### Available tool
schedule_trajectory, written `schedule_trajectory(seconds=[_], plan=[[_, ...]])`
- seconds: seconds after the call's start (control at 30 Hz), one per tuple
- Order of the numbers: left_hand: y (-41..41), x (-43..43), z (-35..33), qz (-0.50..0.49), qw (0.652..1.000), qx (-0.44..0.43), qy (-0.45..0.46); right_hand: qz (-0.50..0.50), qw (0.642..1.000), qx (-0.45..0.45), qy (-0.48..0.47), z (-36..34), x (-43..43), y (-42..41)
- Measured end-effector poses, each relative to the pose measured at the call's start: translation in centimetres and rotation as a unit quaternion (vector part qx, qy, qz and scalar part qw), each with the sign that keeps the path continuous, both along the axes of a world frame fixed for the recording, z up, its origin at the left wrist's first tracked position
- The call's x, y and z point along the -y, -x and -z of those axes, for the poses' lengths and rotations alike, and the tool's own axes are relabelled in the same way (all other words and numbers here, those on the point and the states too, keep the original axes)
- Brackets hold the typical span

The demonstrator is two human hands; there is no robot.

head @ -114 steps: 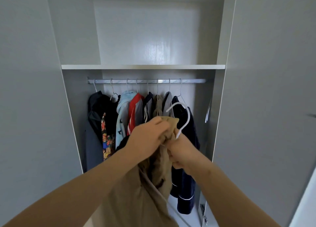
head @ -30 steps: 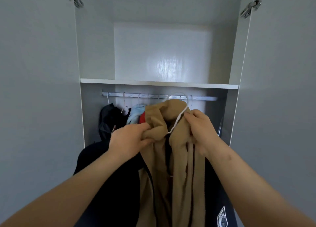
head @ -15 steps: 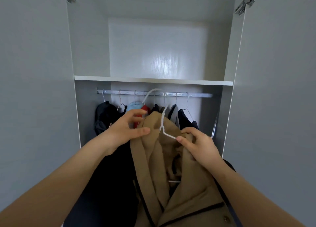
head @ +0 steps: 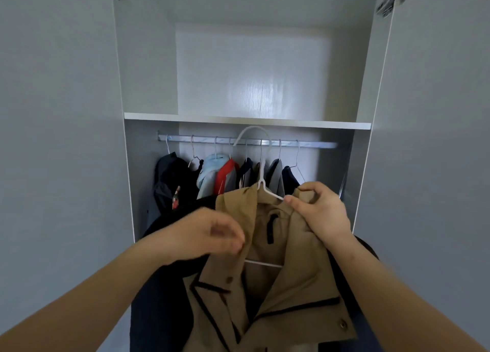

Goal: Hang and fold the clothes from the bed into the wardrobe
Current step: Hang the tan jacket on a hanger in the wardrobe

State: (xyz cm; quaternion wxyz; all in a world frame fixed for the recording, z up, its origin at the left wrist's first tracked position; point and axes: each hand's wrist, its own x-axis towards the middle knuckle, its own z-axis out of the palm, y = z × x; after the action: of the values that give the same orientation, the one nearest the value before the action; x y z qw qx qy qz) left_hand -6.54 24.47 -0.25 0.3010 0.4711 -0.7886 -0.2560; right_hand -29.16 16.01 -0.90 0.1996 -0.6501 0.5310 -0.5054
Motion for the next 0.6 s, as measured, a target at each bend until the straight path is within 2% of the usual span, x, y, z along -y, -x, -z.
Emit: schedule_trajectory(seconds=[0.07, 0.1, 0.13, 0.2, 0.27, 0.33, 0.4, 0.5, 0.57, 0.6], plan=[[-0.4, 1.2, -1.0, -0.109, 0.978, -0.023, 0.179, 0.001, 1.0, 0.015, 0.012, -0.1, -0.2, 0.1], [-0.5, 1.9, -1.6, -0.16, 0.952, 0.026, 0.259, 0.001, 0.999, 0.026, 0.019, -0.3, -0.1, 0.2], [-0.5, 2.5, -1.8, -0.187, 0.93, 0.111, 0.295, 0.001, 0.999, 0.032, 0.028, -0.4, -0.3, 0.3], [-0.2, 4.3, -1.1, -0.199, 0.914, 0.243, 0.255, 0.001, 0.998, 0.034, 0.047, -0.7, -0.5, 0.4], [0.6, 5.0, -0.7, -0.213, 0.921, 0.211, 0.248, 0.004, 0.998, 0.029, 0.054, -1.3, -0.9, 0.5], [1.3, 5.3, -0.8, -0.249, 0.912, 0.135, 0.298, 0.015, 0.998, 0.016, 0.051, -1.8, -1.2, 0.4], [2.1, 5.2, -1.1, -0.267, 0.893, 0.103, 0.347, 0.029, 0.998, -0.03, 0.047, -2.2, -1.4, -0.1], [3.7, 5.1, -1.4, -0.244, 0.884, 0.125, 0.378, 0.027, 0.995, -0.079, 0.062, -2.7, -1.7, -1.4], [3.6, 5.3, -1.3, -0.222, 0.889, 0.138, 0.375, 0.017, 0.995, -0.074, 0.067, -3.0, -1.8, -1.7], [3.1, 5.5, -1.1, -0.216, 0.878, 0.155, 0.399, 0.015, 0.996, -0.06, 0.067, -3.0, -1.7, -1.4]])
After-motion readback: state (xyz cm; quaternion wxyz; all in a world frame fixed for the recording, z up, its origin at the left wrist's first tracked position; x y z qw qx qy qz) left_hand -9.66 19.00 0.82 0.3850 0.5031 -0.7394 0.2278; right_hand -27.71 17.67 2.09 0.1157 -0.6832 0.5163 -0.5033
